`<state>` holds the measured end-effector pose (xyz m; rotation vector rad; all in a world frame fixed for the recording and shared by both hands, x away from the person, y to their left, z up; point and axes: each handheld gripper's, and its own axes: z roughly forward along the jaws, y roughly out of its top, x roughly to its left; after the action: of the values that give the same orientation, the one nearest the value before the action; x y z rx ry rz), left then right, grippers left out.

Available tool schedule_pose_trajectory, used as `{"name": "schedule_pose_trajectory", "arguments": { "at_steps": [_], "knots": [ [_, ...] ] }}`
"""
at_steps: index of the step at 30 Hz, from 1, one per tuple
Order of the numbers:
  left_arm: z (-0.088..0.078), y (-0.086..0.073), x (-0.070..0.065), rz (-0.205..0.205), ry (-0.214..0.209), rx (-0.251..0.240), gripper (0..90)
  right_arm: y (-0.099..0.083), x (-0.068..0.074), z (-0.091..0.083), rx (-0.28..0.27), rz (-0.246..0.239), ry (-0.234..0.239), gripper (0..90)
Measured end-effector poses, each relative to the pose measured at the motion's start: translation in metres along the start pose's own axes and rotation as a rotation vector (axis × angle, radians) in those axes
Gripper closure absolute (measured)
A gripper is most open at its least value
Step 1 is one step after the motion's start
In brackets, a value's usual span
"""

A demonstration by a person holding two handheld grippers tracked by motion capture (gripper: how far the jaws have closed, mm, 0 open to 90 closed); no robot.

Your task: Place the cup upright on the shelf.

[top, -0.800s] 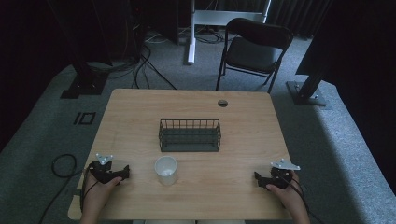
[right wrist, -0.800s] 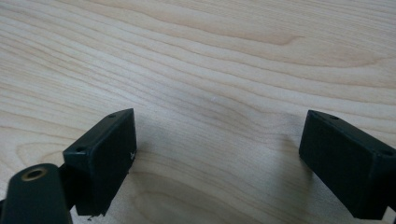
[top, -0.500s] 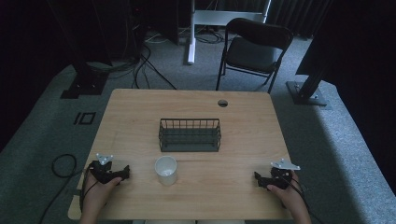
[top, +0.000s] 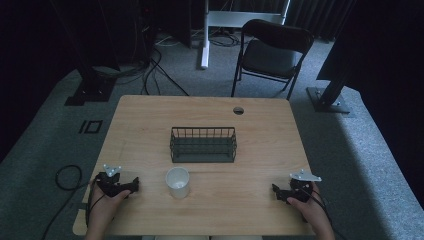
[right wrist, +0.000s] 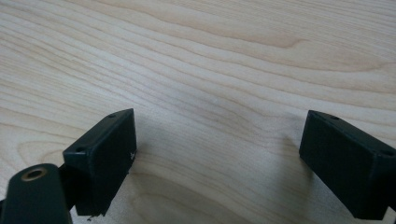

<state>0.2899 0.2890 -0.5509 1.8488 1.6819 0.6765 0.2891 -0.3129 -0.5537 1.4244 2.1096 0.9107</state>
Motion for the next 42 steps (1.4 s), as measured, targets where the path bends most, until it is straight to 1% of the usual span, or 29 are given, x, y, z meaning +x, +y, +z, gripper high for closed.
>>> {"name": "schedule_pose_trajectory", "arguments": {
  "at_steps": [5, 8, 10, 11, 13, 14, 19, 27, 30, 35, 36, 38, 42],
  "knots": [
    [0.0, 0.0, 0.0, 0.0, 0.0, 0.0, 1.0, 0.0, 0.0, 0.0, -0.001, -0.007, 0.018, 10.9],
    [0.0, 0.0, 0.0, 0.0, 0.0, 0.0, 1.0, 0.0, 0.002, 0.0, -0.001, -0.024, 0.03, 10.9],
    [0.0, 0.0, 0.0, 0.001, 0.0, 0.0, 1.0, 0.0, 0.003, 0.0, -0.002, -0.016, 0.037, 11.0],
    [0.0, 0.0, 0.0, 0.0, 0.001, 0.0, 1.0, 0.001, 0.004, -0.001, 0.0, -0.02, 0.041, 11.0],
    [0.0, 0.0, 0.0, 0.0, 0.0, 0.0, 1.0, 0.002, 0.007, -0.001, -0.005, -0.039, 0.052, 11.0],
    [0.0, 0.0, 0.0, 0.0, 0.0, 0.0, 1.0, 0.003, 0.008, -0.002, -0.01, -0.038, 0.061, 11.0],
    [0.0, 0.0, 0.0, 0.0, 0.0, 0.0, 1.0, 0.008, 0.016, -0.004, -0.042, -0.057, 0.099, 11.0],
    [0.0, 0.0, 0.0, 0.0, 0.001, 0.0, 1.0, 0.014, 0.025, -0.003, -0.055, -0.074, 0.12, 11.0],
    [0.0, 0.0, 0.0, 0.0, 0.001, 0.0, 1.1, 0.017, 0.029, -0.002, -0.063, -0.082, 0.138, 11.0],
    [0.0, 0.0, 0.0, 0.0, 0.001, 0.0, 1.1, 0.023, 0.037, -0.002, -0.062, -0.096, 0.162, 11.1],
    [0.0, 0.0, 0.0, 0.001, 0.001, 0.0, 1.0, 0.024, 0.038, -0.002, -0.061, -0.107, 0.165, 11.1],
    [0.0, 0.0, 0.0, 0.0, 0.001, 0.0, 1.1, 0.026, 0.041, -0.001, -0.064, -0.108, 0.177, 11.1],
    [0.0, 0.0, 0.0, 0.0, 0.001, 0.0, 1.1, 0.031, 0.047, -0.001, -0.072, -0.131, 0.198, 11.1]
  ]
}}
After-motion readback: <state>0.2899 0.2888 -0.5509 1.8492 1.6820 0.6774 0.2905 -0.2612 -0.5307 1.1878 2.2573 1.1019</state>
